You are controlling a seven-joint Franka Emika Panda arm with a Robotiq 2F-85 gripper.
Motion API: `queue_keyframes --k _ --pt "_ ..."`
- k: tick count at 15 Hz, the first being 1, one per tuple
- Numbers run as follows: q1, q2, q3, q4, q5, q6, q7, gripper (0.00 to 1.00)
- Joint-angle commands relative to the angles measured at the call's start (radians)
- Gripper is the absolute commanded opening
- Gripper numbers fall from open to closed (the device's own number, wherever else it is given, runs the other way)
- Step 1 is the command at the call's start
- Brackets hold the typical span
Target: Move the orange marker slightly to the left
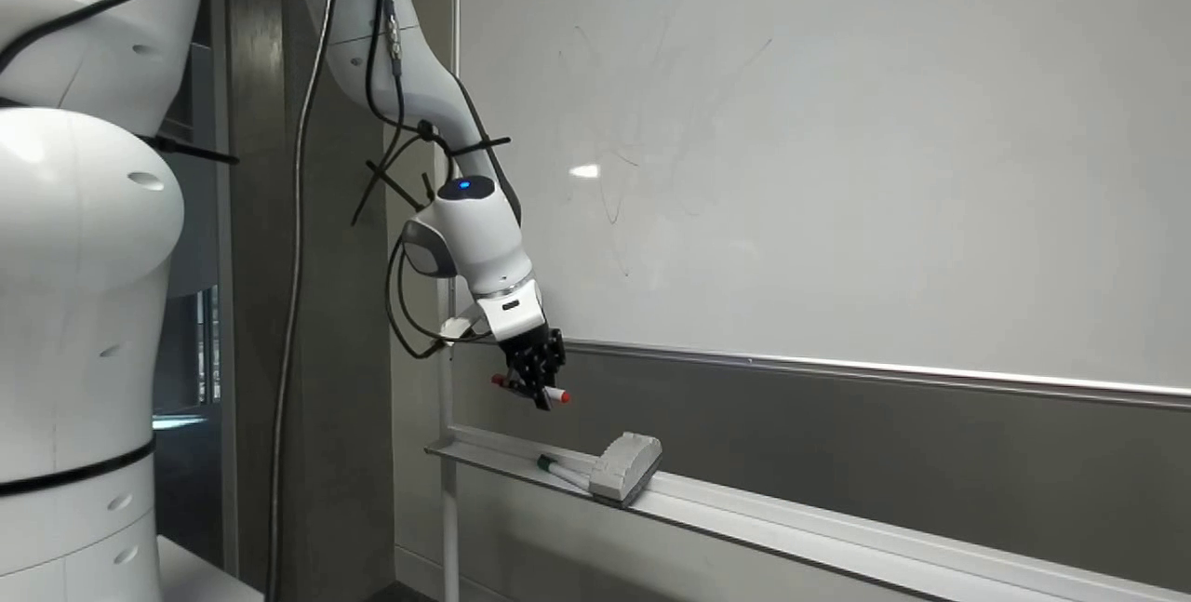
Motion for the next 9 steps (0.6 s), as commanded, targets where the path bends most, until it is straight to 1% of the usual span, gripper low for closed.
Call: queue_keyframes --k 1,4,6,7,9 --pt "0.012 0.028 -0.021 0.038 0.041 0.016 -0.016 0.05" --pt "0.016 0.039 -0.026 0.044 0.040 0.015 -0.018 0.05" --pt "0.003 0.030 -0.012 0.020 0.005 0.000 0.000 0.05" --pt "0.003 0.033 -0.012 0.020 0.003 0.000 0.000 0.19" --pt "0.003 0.034 -0.012 0.020 0.003 0.000 0.000 0.19"
